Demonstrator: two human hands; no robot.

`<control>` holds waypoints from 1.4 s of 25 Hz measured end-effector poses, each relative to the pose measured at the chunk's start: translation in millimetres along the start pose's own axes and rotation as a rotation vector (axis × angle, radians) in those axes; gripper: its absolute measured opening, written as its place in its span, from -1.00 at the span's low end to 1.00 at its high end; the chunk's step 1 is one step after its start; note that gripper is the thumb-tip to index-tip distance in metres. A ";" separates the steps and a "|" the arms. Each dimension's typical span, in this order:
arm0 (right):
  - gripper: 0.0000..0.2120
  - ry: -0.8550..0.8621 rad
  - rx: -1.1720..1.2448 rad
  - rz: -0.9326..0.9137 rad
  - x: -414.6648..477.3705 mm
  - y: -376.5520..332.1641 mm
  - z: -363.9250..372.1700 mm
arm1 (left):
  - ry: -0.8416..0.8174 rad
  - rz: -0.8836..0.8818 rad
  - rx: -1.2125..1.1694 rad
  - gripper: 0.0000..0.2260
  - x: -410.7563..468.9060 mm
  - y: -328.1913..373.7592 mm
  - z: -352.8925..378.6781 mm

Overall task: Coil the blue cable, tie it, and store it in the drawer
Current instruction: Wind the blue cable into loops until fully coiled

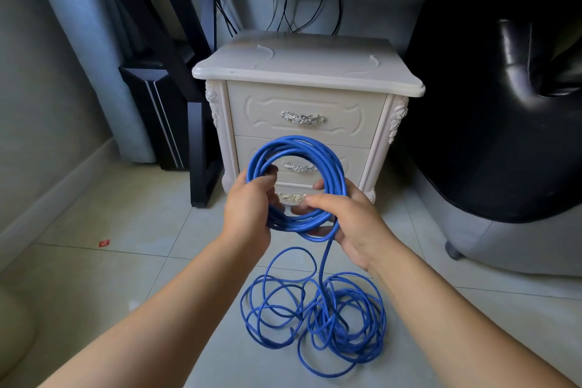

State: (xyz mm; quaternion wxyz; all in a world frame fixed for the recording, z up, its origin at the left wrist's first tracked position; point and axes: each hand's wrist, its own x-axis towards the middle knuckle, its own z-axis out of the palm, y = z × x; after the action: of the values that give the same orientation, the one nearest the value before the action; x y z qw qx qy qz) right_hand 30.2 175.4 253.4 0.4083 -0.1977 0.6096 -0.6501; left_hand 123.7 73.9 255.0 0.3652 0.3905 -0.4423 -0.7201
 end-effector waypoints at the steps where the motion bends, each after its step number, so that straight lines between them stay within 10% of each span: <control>1: -0.84 0.071 -0.014 -0.030 0.9 1.6 1.9 | -0.033 -0.043 -0.029 -0.87 -2.7 -3.6 1.0; 10: -0.80 0.335 -0.336 -0.240 16.4 -5.0 -13.5 | -0.385 -0.069 0.262 -0.68 -3.7 3.2 -11.8; 17: -0.82 0.043 -1.017 -0.441 -0.9 -2.4 -1.3 | -0.488 0.509 0.892 -0.38 1.3 4.3 -19.3; 20: -0.81 0.011 -1.084 -0.469 -7.3 -2.6 2.7 | -0.540 0.469 1.051 -0.63 0.5 5.2 -20.9; 26: -0.76 0.140 -0.782 -0.351 1.1 -6.2 -4.4 | -0.407 0.535 0.911 -0.89 0.3 7.0 -14.7; 35: -0.62 -0.087 -0.036 0.014 5.3 6.1 -4.3 | -0.131 0.134 0.178 -0.91 8.4 8.4 -6.9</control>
State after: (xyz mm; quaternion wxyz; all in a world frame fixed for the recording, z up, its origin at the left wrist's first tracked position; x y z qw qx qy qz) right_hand 25.6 174.4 245.5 0.4354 -0.2288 0.6043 -0.6268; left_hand 127.8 61.3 258.6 0.3465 0.3431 -0.5526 -0.6759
